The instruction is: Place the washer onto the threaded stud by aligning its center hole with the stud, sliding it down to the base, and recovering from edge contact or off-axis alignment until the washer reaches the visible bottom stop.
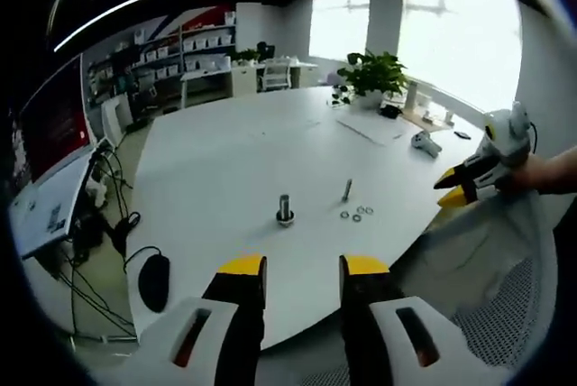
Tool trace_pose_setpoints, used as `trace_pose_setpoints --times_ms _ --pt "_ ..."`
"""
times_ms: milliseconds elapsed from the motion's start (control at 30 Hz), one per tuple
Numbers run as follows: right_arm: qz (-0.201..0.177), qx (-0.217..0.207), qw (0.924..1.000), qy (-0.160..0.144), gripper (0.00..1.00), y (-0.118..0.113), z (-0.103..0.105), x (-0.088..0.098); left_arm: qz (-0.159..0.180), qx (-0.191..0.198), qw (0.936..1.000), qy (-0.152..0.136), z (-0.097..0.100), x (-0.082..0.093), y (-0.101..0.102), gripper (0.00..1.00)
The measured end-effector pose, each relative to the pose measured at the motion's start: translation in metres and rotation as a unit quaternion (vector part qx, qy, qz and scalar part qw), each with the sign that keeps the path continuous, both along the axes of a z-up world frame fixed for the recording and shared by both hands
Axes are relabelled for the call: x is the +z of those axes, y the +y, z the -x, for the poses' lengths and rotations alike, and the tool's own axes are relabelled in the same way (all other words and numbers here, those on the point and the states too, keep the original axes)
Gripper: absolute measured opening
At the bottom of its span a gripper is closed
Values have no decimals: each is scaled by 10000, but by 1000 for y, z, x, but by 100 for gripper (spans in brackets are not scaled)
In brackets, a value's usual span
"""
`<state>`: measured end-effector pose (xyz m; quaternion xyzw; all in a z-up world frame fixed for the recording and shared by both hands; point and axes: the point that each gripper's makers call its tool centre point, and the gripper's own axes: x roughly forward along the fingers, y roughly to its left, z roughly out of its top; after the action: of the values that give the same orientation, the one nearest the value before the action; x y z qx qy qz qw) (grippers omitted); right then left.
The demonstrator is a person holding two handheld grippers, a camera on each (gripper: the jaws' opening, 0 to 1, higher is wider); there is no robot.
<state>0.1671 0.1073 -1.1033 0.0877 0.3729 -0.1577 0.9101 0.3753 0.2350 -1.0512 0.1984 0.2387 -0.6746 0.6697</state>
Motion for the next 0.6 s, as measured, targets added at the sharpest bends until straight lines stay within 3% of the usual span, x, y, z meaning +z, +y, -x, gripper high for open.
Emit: trace_pose_setpoints --times_ms 167,500,600 --pt "-16 28 9999 99 27 2 2 -2 60 -37 10000 -28 7 6 -4 28" --pt "-23 -9 10000 88 27 1 2 -1 -151 -221 9996 -132 2 -12 5 25" --pt "14 -56 10000 65 27 -1 3 -1 -125 -313 9989 -331 2 -15 4 22"
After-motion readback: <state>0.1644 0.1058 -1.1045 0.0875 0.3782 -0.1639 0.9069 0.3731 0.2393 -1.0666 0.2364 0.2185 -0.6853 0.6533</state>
